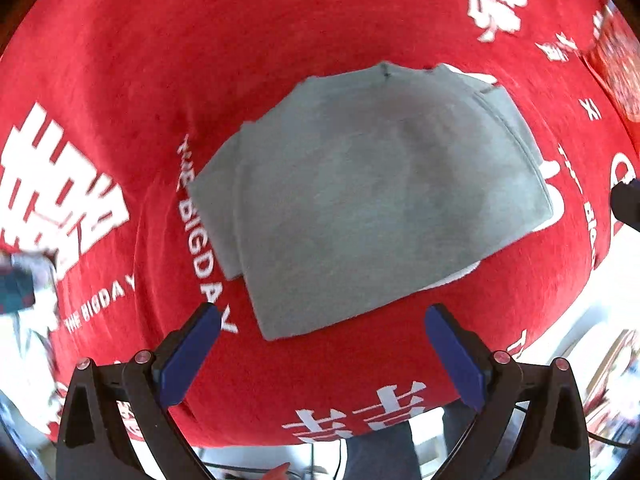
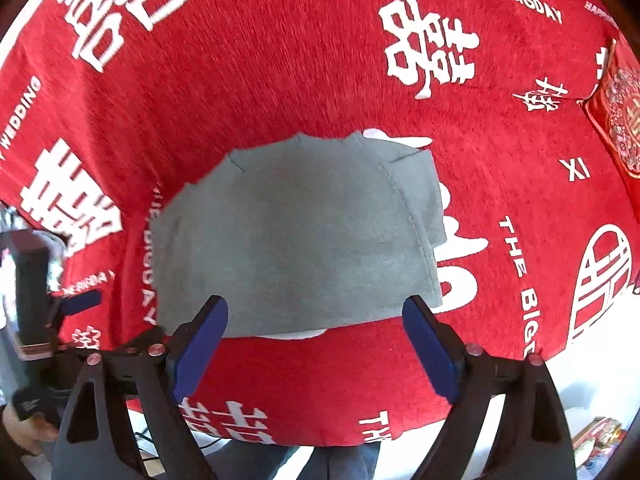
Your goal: Fold small clothes
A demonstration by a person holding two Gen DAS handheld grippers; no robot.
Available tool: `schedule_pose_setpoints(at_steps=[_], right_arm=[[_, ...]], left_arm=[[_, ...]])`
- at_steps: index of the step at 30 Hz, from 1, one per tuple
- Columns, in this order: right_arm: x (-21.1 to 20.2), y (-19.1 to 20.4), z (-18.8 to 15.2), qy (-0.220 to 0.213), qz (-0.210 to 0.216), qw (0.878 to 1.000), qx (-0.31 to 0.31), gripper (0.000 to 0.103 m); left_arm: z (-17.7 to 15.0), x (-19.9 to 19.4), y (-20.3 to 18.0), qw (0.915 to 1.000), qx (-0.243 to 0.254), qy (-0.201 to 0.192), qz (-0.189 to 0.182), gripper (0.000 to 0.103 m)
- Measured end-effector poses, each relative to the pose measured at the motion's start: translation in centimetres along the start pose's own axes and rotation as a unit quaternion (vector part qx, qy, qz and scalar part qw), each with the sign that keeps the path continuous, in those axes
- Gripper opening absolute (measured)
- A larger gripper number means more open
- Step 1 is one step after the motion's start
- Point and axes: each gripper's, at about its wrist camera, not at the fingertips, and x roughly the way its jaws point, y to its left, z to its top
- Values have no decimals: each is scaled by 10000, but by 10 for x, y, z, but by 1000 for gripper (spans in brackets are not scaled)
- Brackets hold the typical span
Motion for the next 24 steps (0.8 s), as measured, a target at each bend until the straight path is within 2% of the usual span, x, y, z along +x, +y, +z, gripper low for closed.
schedule_pose_setpoints(at_steps=[7, 11, 15, 18, 24], right_arm=[[-15, -18, -13, -78, 323, 9983, 480, 91], [-12, -22, -16, 21, 175, 9985, 521, 91], [-5, -22, -15, 205, 65, 9986, 484, 91], [3, -19, -14, 315, 61, 9985, 454, 91], [31, -13, -15, 665, 361, 9951, 631, 91]], left_arm=[[16, -13, -28, 9994, 270, -218, 66, 102], [18, -12, -32, 9994, 255, -237, 76, 102], [13, 3, -24, 9998, 184, 88, -20, 102], [3, 11, -10, 9998, 24, 187, -79, 102], [-15, 25, 20, 9986, -413, 270, -171, 102]])
